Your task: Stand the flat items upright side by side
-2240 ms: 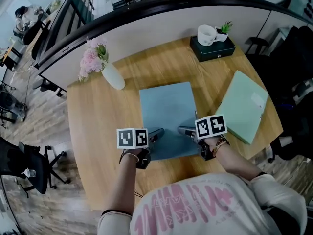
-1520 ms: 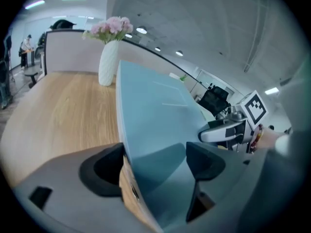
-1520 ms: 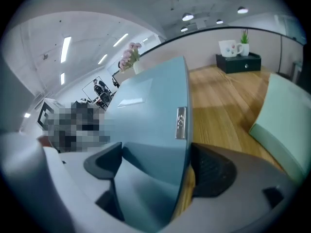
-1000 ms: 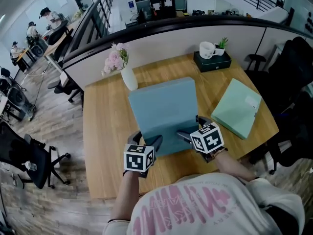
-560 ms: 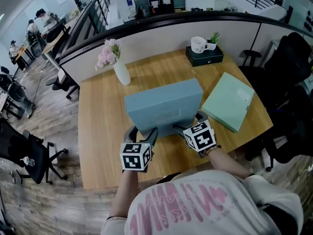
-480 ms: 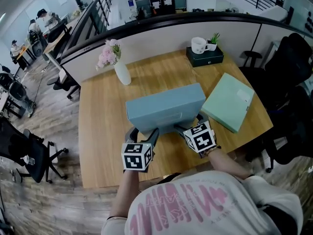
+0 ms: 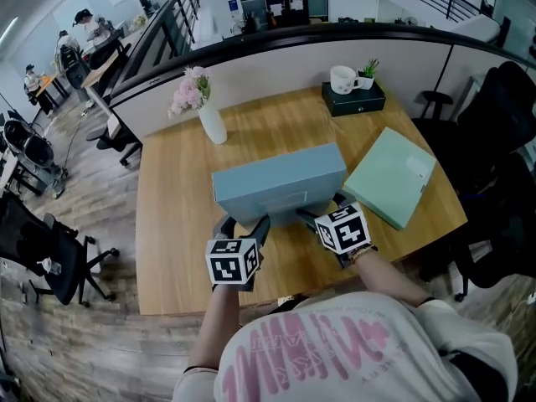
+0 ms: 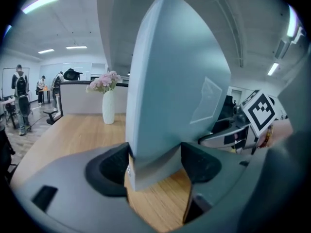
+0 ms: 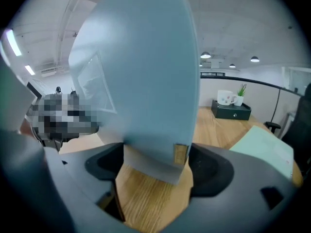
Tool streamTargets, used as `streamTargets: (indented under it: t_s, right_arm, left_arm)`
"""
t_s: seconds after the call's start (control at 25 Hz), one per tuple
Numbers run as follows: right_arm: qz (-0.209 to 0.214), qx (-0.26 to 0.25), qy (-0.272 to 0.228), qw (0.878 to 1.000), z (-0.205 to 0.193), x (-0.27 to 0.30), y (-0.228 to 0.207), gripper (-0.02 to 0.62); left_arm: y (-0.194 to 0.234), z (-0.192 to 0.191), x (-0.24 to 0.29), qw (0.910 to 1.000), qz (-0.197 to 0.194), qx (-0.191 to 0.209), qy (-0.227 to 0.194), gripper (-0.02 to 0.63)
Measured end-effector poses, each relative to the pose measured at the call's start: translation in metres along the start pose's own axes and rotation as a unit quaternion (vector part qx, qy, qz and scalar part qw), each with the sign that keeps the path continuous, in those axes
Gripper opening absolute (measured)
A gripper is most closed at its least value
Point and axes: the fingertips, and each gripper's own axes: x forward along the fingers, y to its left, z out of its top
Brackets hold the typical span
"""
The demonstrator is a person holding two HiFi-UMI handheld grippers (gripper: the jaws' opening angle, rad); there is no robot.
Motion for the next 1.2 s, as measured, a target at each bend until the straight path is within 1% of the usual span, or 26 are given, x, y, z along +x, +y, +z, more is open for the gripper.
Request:
streamTargets:
  t_s: [0.2,0.4,0.88,1.04,1.2]
  right_arm:
    - [0.009,0.009,-0.008,1.0,0.0039,0.0057,-0.0058,0.424]
    - [0.014,0.009,-0.018,1.0,0.0056,0.0064,-0.0079,0.423]
    - [0.016,0.006,-0.022,1.0,0.0056,0.007,-0.0083,0.415]
    - [0.013,0.003,-0.025,1.0,0.0052,0.007,-0.009,0.41]
    - [0.014,-0.003,-0.026,1.0,0.0066,0.0089,-0.0104,0.405]
  left_arm:
    - [0.0045,0.0035,0.0076,0.9997,-0.005,-0.02,-0.014,0.337]
    - [0.0044,0.0048,0.01,0.9995,-0.011,-0.021,-0.022,0.337]
    - [0.0035,0.0035,0.0091,0.9992,0.007,-0.024,-0.032,0.339]
    - [0.0026,0.0021,0.0079,0.9989,0.015,-0.031,-0.031,0.339]
    - [0.0022,0.0015,0.0086,0.9991,0.02,-0.027,-0.027,0.339]
